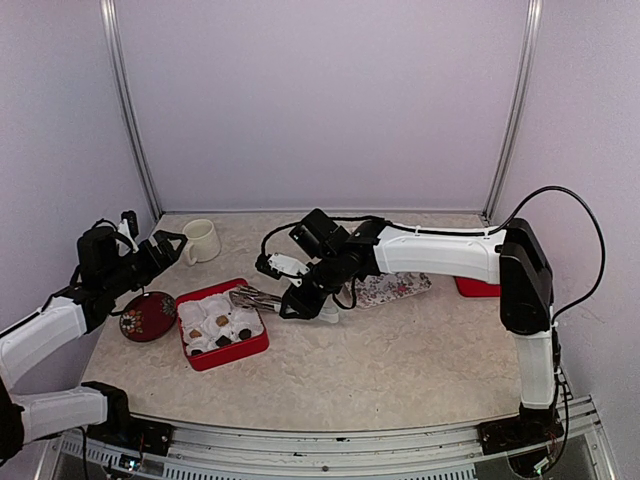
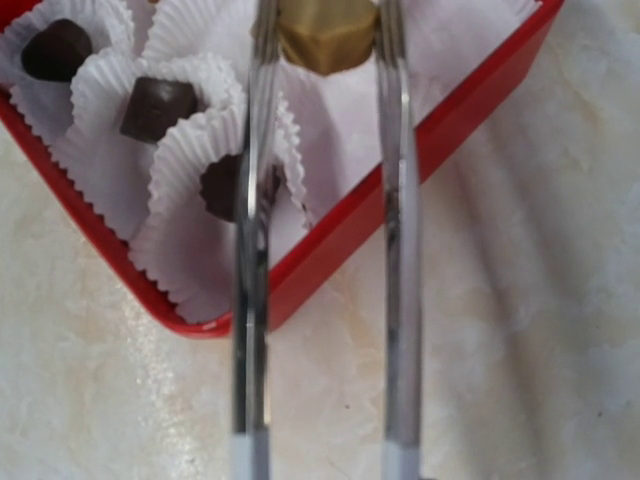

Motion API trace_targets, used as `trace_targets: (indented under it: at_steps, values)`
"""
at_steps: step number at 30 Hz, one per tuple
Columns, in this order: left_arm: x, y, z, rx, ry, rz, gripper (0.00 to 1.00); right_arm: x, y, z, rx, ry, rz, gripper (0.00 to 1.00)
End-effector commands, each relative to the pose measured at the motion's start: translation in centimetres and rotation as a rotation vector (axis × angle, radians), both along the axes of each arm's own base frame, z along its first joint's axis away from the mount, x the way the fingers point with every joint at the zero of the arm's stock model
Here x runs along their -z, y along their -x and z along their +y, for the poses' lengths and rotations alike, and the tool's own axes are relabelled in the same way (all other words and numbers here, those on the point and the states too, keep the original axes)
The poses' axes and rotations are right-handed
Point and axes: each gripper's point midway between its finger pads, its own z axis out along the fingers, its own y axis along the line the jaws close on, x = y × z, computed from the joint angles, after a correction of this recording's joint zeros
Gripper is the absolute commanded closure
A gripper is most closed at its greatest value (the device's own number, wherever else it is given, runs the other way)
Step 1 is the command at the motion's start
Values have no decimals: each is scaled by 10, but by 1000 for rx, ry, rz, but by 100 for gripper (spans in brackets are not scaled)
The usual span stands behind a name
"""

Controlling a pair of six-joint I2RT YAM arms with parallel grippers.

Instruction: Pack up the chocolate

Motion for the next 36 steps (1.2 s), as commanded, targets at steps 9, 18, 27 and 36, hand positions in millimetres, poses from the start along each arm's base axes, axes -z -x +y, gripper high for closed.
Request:
trace_targets:
  at_steps: [9,18,27,36]
  values:
    - [-10,-2,3,-10,-3,-35,1,-10,1,3,-6,-13,-28,62]
    - [-10,-3,2,-5,-1,-34,1,-36,-4,2,12,-65,-74,62]
    - [-12,-3,2,-3,-1,-36,1,-82,-32,-27,93,-170,-102,62]
    - [-13,-4,1,1,2,-35,1,-71,-76,-124,310,-152,-93,62]
